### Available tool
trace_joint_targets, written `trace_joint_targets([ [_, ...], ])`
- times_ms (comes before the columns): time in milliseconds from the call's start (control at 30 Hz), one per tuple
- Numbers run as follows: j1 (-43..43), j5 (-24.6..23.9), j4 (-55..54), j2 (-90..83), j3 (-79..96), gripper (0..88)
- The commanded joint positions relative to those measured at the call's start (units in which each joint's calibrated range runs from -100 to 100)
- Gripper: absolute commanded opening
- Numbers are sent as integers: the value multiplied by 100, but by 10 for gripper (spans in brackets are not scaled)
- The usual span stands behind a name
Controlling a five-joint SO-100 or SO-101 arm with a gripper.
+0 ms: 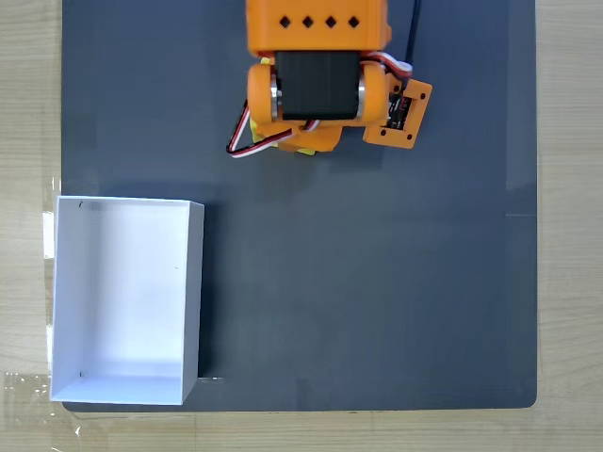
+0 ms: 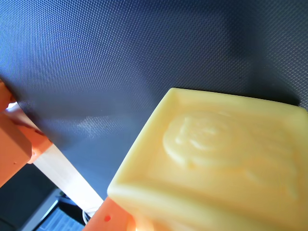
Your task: Grasp a yellow block and put it in the box
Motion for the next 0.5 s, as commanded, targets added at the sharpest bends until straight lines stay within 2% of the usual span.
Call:
trace_joint_targets([
  [0,-109,37,45,-140,-202,184],
  [300,-665,-16,-16,-1488,-1776,181],
  [467,-354,26,-1081,-2005,-2925,179],
])
